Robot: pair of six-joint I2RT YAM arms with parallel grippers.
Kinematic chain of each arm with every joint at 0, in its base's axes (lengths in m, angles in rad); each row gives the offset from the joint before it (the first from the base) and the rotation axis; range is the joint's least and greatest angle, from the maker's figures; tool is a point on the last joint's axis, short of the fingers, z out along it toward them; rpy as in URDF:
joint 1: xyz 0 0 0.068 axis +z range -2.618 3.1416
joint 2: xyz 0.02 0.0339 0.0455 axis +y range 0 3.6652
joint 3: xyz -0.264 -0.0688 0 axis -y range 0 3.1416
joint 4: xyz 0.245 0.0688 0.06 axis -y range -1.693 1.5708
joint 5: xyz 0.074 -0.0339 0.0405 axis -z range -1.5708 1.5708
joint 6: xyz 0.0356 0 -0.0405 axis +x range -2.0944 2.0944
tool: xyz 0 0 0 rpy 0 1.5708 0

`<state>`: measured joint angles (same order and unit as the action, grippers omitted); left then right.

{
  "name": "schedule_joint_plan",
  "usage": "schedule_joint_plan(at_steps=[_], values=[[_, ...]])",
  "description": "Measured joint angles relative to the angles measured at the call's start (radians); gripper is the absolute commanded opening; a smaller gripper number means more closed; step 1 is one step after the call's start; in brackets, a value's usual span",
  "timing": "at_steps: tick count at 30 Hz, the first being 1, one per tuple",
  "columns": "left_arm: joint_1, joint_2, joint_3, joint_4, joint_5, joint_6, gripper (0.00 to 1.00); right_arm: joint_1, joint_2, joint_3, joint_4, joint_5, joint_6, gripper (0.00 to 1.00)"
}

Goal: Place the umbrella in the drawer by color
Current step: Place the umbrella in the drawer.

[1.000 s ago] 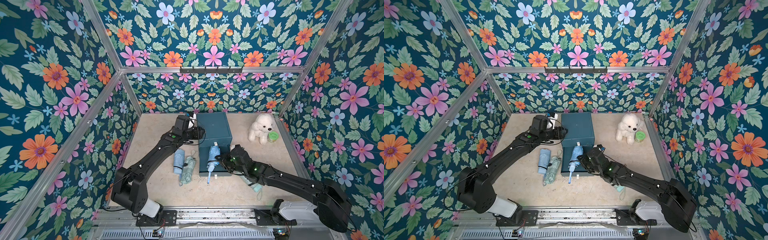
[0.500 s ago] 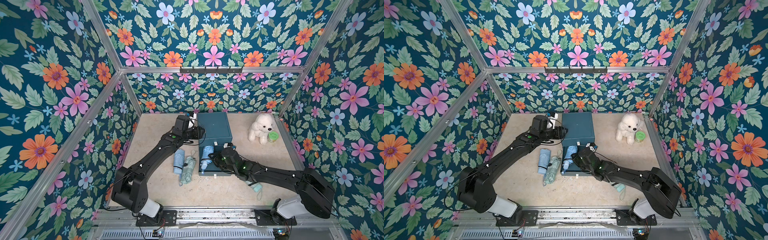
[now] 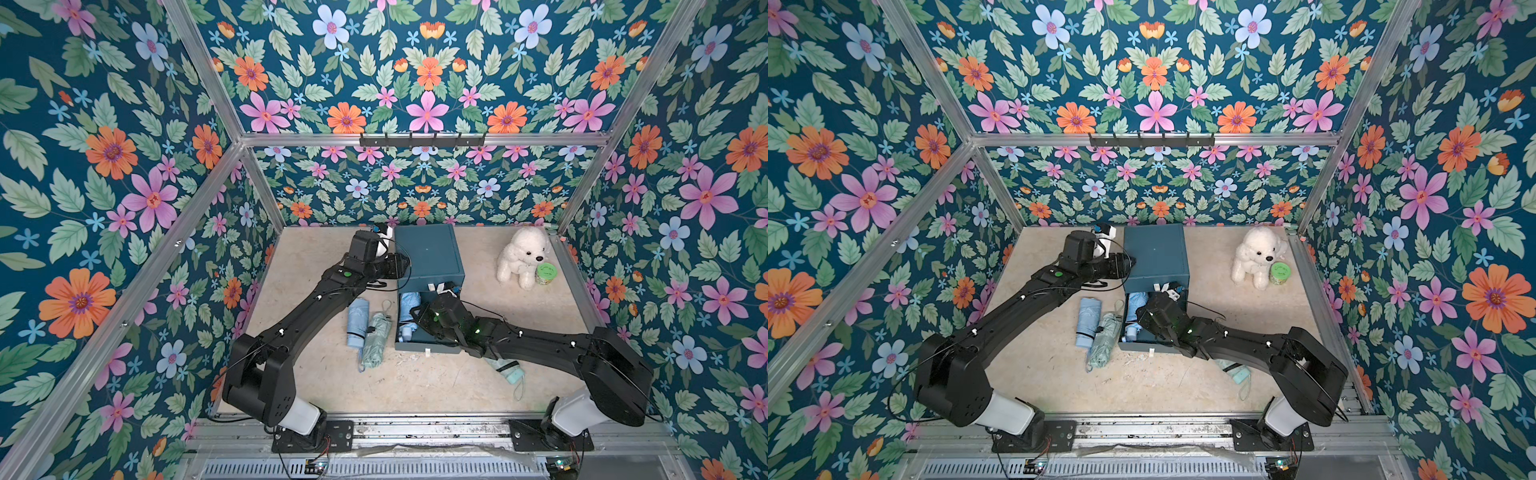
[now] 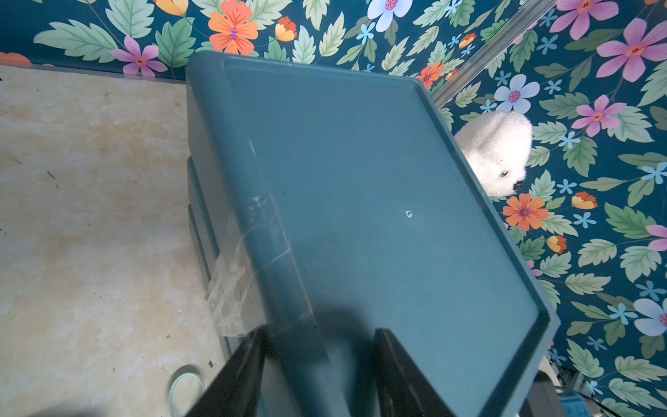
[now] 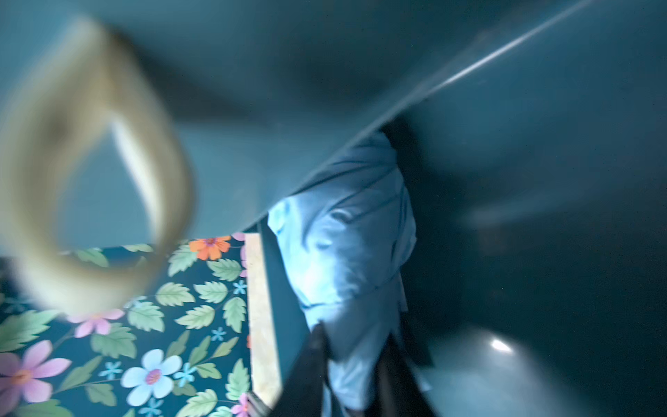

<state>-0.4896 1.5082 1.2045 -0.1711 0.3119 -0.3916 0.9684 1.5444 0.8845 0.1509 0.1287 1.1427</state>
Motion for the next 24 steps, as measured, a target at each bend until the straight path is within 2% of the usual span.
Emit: schedule_joint_plan(at_steps=[8,15,19,22,24], values=[[0.0,0.003,0.0,0.001,0.001,0.001,0.54,0.0,-0.054,0.048,-0.132,0.058,-0.06,0.52],[-0.001,-0.042,0.025,-0.085,-0.012,-0.008,0.62,0.021,-0.129,0.112,-0.285,0.111,-0.137,0.51],[0.013,-0.121,0.081,-0.137,-0.084,-0.034,0.65,0.051,-0.216,0.135,-0.383,0.164,-0.173,0.48],[0.05,-0.204,0.09,-0.181,-0.209,-0.071,0.68,0.08,-0.311,0.133,-0.447,0.204,-0.198,0.47],[0.095,-0.275,0.035,-0.201,-0.303,-0.113,0.69,0.103,-0.383,0.113,-0.46,0.219,-0.215,0.46]])
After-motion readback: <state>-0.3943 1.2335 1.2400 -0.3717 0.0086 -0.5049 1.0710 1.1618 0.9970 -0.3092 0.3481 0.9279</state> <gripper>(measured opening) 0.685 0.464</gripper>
